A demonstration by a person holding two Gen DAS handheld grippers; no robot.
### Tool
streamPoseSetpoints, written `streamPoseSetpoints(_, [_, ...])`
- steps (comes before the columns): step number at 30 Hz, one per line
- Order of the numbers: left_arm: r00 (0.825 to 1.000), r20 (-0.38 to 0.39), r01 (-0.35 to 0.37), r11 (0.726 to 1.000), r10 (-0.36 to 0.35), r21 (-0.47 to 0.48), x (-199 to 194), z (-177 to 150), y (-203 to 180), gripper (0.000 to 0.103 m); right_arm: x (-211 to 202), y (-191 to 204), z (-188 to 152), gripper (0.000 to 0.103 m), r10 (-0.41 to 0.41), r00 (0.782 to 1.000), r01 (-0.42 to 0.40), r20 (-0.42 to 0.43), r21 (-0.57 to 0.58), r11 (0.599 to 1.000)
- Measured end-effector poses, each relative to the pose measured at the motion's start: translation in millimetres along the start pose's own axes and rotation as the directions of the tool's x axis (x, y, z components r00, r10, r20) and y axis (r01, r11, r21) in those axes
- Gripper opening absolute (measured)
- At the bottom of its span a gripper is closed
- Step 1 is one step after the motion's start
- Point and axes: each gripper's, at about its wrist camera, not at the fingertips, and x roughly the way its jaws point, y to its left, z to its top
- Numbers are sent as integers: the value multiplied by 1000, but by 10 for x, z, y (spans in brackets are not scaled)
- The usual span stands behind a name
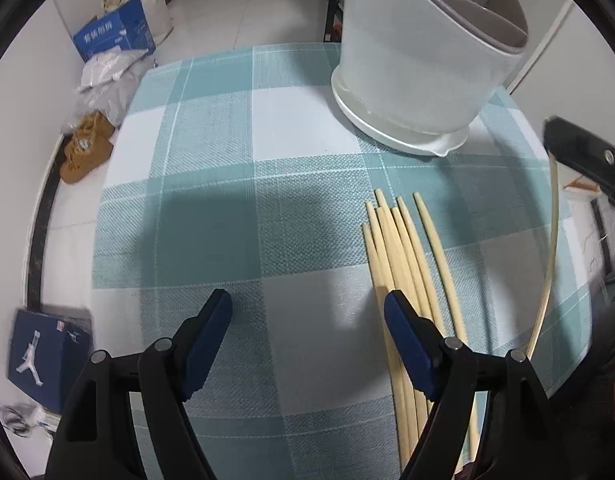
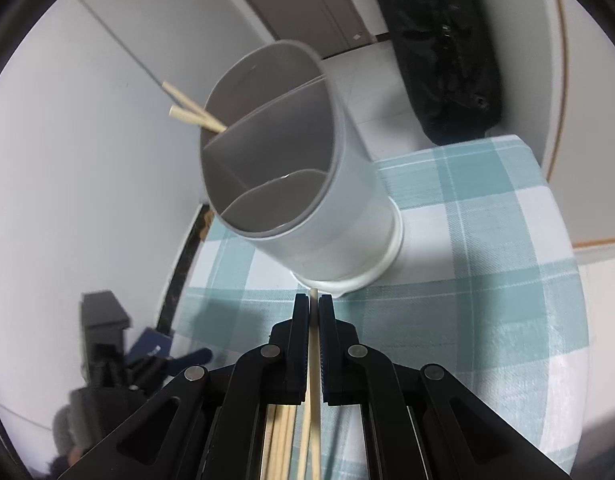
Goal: Organize utensils
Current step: 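Lower the right tool to the remaining chopsticks and close on one, then lower the left tool and grasp another chopstick while the right tool holds its stick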
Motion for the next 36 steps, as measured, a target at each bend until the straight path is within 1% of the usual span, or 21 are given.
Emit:
streamPoseSetpoints(2, [1000, -5, -11, 1000, 11, 7, 2, 21, -20, 75, -68, -106, 18, 4, 12, 1000, -12, 8, 38, 999])
streamPoseSetpoints(5, [1000, -6, -20, 1000, 20, -3, -5, 23, -24, 75, -93, -128, -19, 4, 24, 999, -26, 29, 69, 997])
streamPoseSetpoints(11, [999, -25, -39, 998, 38, -47, 32, 70, -6, 75, -230, -149, -29, 4, 25, 998, -30, 60, 82, 996])
streamPoseSetpoints(20, [998, -27, -55, 997, 54, -60, 35, 59, -58, 75, -387, -295, -5, 4, 36, 993, -50, 115, 124, 991])
streamPoseSetpoints(27, [995, -15, -99, 994, 98, -40, 28, 70, -88, 75, -520, -384, 19, 4, 39, 986, -66, 162, 165, 984])
streamPoseSetpoints(32, [995, -34, -97, 994, 96, -52, 36, 100, -66, 75, -549, -406, 40, 4, 31, 983, -63, 179, 172, 983])
streamPoseSetpoints(34, [993, -36, -116, 993, 114, -34, 22, 89, -113, 75, -537, -401, 44, 4, 27, 984, -57, 178, 167, 984])
streamPoseSetpoints(36, [986, -20, -163, 986, 164, 27, 11, 89, -202, 75, -532, -397, 53, 4, 21, 984, -50, 176, 158, 986])
